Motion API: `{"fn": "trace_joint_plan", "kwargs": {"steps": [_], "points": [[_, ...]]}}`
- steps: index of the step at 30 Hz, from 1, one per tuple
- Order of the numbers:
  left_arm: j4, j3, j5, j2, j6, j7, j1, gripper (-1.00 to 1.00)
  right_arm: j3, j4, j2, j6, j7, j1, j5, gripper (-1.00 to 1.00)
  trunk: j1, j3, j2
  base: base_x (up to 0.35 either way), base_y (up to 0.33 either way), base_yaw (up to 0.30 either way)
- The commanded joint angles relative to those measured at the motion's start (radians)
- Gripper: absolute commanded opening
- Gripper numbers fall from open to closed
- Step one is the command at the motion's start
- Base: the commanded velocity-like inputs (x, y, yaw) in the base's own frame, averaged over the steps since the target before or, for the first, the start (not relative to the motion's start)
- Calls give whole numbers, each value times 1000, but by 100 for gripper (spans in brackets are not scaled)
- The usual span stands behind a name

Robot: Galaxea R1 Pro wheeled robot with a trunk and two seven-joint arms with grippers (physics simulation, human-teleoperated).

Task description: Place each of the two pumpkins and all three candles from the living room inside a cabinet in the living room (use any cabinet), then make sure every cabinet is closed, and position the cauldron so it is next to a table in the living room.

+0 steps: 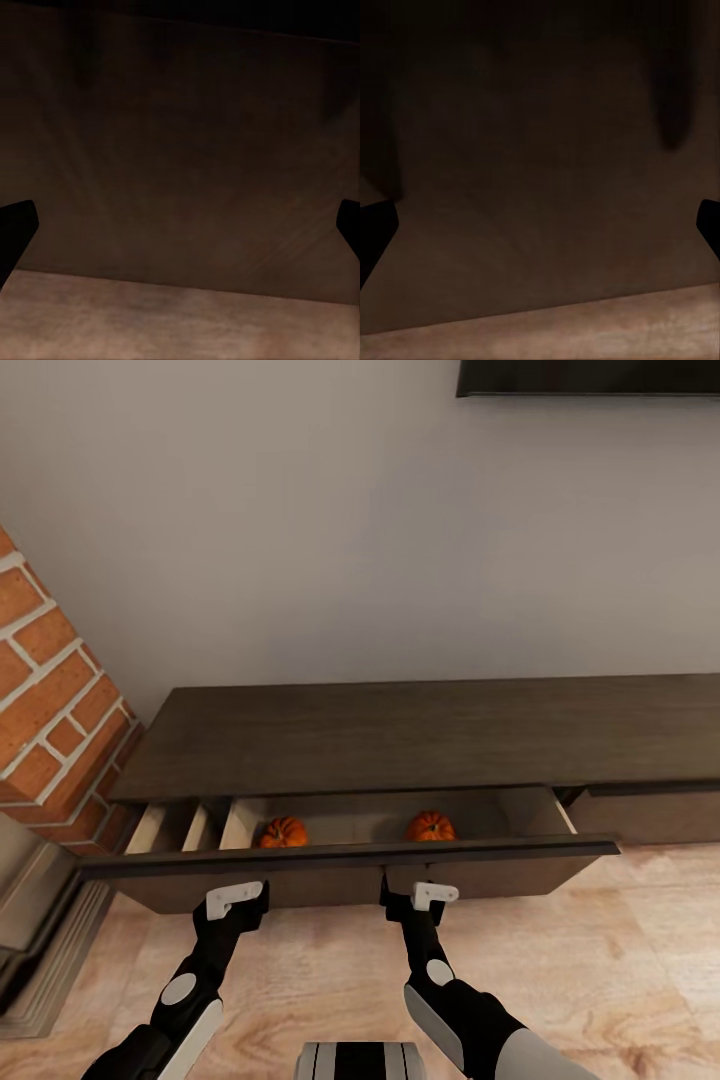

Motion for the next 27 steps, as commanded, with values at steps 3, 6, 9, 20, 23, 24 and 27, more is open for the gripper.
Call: {"fn": "trace_joint_plan", "kwargs": {"steps": [3, 6, 9, 20, 23, 24, 27], "points": [[-1, -4, 8, 1, 0, 9, -1, 100, 8, 0, -1, -6, -5, -2, -8, 100, 0, -1, 0, 173, 16, 0], [-1, -2, 8, 1, 1, 9, -1, 100, 8, 0, -1, -6, -6, -2, -8, 100, 0, -1, 0, 176, 4, 0], [-1, 0, 7, 1, 2, 9, -1, 100, 8, 0, -1, -6, -6, -2, -8, 100, 0, -1, 0, 220, 1, 0], [-1, 2, 8, 1, 2, 9, -1, 100, 8, 0, -1, -6, -6, -2, -8, 100, 0, -1, 0, 211, 1, 0], [-1, 2, 8, 1, 2, 9, -1, 100, 8, -1, -1, -6, -6, -2, -8, 100, 0, -1, 0, 207, 14, 0], [-1, 2, 8, 1, 2, 10, -1, 100, 8, -1, -1, -6, -6, -2, -8, 100, 0, -1, 0, 114, 6, 0], [-1, 2, 8, 1, 1, 10, -1, 100, 8, -1, -1, -6, -6, -2, -8, 100, 0, -1, 0, 45, 2, 0]]}}
